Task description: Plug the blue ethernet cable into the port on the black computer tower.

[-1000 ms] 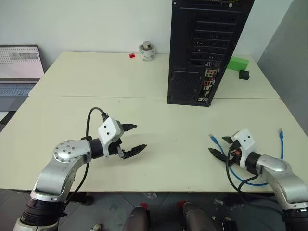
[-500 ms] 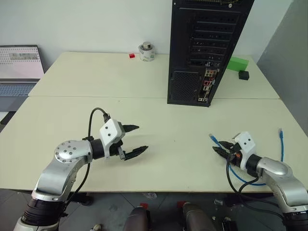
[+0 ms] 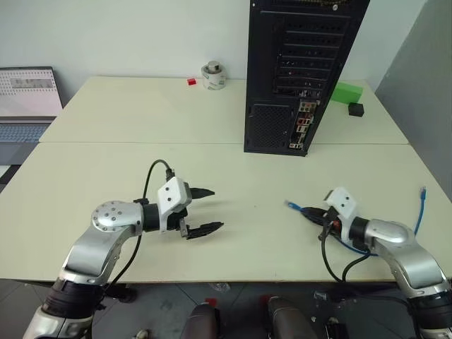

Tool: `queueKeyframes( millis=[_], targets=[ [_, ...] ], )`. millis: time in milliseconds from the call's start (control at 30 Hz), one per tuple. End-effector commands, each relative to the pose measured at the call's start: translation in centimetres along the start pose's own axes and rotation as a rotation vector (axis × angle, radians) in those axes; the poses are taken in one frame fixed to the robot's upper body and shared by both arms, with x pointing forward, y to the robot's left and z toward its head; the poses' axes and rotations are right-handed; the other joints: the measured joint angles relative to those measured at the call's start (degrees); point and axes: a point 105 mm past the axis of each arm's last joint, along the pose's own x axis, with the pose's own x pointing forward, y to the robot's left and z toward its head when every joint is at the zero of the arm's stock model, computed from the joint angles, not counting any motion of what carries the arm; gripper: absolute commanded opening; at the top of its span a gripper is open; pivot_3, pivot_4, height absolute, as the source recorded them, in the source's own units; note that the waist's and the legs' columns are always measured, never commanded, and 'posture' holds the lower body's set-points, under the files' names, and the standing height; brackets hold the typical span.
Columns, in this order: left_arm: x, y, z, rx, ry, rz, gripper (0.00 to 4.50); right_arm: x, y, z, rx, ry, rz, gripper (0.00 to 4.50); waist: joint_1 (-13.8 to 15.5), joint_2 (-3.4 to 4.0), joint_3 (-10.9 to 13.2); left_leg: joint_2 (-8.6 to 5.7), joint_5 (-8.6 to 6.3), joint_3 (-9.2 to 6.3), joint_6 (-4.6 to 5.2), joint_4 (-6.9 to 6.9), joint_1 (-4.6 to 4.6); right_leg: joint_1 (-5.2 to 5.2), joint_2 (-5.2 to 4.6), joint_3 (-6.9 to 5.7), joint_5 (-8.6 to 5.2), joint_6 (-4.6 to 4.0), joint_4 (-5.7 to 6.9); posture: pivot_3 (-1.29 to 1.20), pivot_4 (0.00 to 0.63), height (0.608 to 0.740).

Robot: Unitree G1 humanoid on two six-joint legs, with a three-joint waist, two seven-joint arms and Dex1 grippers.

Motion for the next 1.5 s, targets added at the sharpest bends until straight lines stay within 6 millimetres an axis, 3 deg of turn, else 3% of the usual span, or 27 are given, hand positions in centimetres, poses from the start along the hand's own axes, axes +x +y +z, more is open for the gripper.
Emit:
queueKeyframes(
  millis=[33,233,633,767,1300,1500],
  targets=[
    [0.9,-0.1,0.7,0.049,-0.017,-0.059,4.50,0.8,1.9,2.3,-0.092,-0.025,0.146,0.04,0.0,0.00,0.0,0.00,0.00,0.00,0.00,0.01,0.00,0.00,0.00,-0.02,0.00,0.00,0.00,0.00,0.150,0.740],
    [2.2,0.0,0.7,0.073,-0.018,-0.107,4.50,2.3,3.1,4.2,-0.147,-0.031,0.287,0.04,0.0,0.00,0.0,0.00,0.00,-0.05,0.00,0.04,-0.05,-0.01,-0.01,-0.07,0.00,0.00,0.00,0.00,0.150,0.740],
    [4.0,0.3,0.0,0.111,-0.003,-0.120,4.50,5.2,3.9,6.6,-0.174,-0.079,0.338,0.04,0.0,0.00,0.0,-0.02,0.00,-0.19,0.00,0.06,-0.09,-0.05,-0.04,-0.13,0.02,-0.02,0.04,0.00,0.150,0.740],
    [4.1,0.3,0.1,0.103,-0.015,-0.132,3.89,5.5,4.2,6.8,-0.186,-0.085,0.349,0.00,0.0,0.00,0.0,-0.03,0.00,-0.19,0.00,0.06,-0.09,-0.05,-0.05,-0.13,0.02,-0.03,0.05,0.00,0.150,0.740],
    [3.9,0.3,0.0,0.109,-0.007,-0.149,0.31,5.6,4.3,6.9,-0.196,-0.086,0.367,0.00,0.0,0.00,0.0,-0.03,0.00,-0.22,0.00,0.06,-0.09,-0.05,-0.05,-0.15,0.03,-0.03,0.08,0.00,0.150,0.740],
    [3.9,0.4,-0.2,0.120,-0.003,-0.142,0.29,5.5,4.7,7.0,-0.195,-0.089,0.394,0.00,0.0,0.00,0.0,-0.03,0.00,-0.23,0.00,0.06,-0.09,-0.05,-0.05,-0.15,0.03,-0.04,0.08,0.00,0.150,0.740]
  ],
)
